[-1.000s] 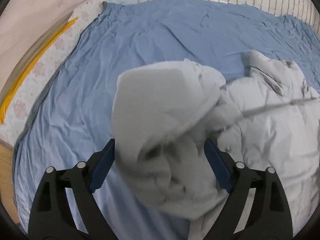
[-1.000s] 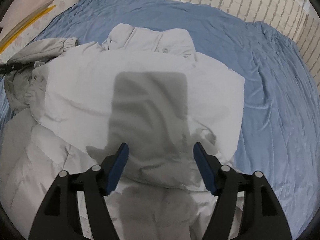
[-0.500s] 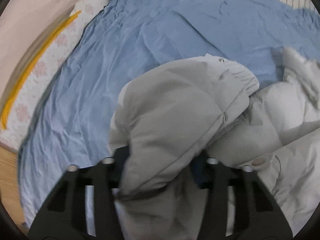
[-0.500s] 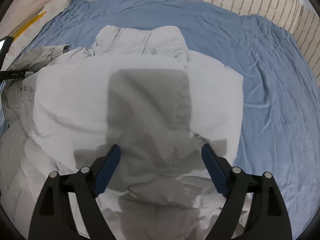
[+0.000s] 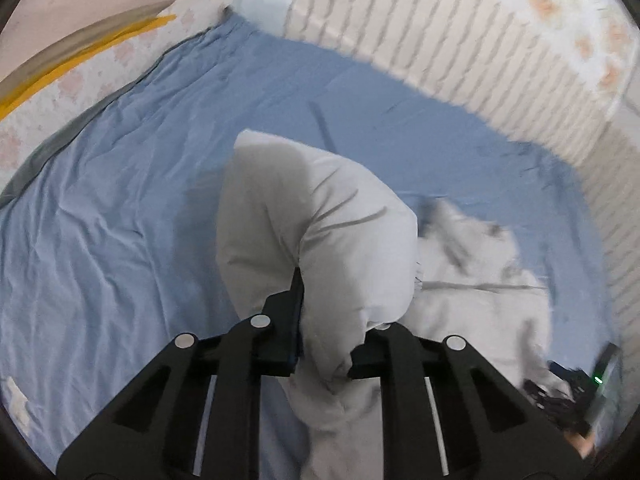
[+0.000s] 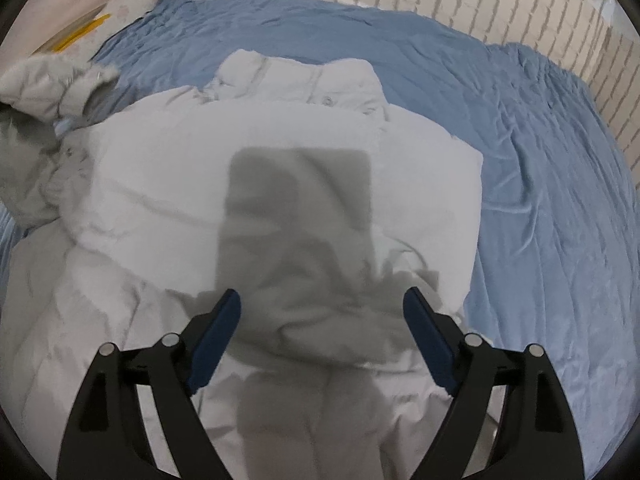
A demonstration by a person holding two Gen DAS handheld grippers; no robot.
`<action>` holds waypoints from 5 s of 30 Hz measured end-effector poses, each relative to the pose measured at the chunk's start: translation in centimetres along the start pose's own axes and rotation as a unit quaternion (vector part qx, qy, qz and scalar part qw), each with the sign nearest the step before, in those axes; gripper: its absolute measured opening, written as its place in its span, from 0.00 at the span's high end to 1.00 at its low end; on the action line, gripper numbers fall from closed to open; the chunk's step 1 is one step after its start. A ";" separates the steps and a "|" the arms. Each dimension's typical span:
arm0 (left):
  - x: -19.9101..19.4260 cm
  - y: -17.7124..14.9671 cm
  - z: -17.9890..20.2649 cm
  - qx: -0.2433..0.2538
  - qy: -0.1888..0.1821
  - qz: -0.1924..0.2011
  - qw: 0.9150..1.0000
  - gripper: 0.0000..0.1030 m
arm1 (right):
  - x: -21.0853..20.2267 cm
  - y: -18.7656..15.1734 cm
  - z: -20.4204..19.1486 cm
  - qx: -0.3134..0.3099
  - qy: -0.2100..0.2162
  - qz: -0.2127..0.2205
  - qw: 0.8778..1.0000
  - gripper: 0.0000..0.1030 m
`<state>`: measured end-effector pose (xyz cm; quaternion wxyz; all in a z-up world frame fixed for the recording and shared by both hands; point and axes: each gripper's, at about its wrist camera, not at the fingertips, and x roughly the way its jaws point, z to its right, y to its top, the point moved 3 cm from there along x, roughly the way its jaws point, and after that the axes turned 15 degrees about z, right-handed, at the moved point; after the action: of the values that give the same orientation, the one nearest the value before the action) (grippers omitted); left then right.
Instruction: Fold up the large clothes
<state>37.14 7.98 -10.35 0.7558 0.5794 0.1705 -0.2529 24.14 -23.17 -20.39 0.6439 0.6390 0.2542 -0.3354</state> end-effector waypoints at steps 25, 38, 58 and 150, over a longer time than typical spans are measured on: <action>0.6 -10.5 0.6 0.232 0.120 -0.085 0.962 0.20 | -3.0 1.2 -3.6 -0.006 0.018 0.008 1.000 0.19; -7.6 -7.7 -10.5 0.196 0.176 -0.055 0.963 0.08 | -2.3 5.2 -10.9 0.003 0.065 0.023 0.998 0.19; -5.4 -5.8 -18.0 0.176 0.188 -0.049 0.965 0.08 | 3.1 8.3 -21.7 0.015 0.103 -0.016 0.994 0.24; 13.1 -12.3 12.6 0.184 0.030 -0.184 0.965 0.37 | 6.8 2.9 1.1 0.079 0.029 -0.048 0.995 0.81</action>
<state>40.23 -9.07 -23.84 0.5713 0.6742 0.2474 -0.3972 30.58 -25.11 -23.59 0.5664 0.6846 0.2760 -0.3666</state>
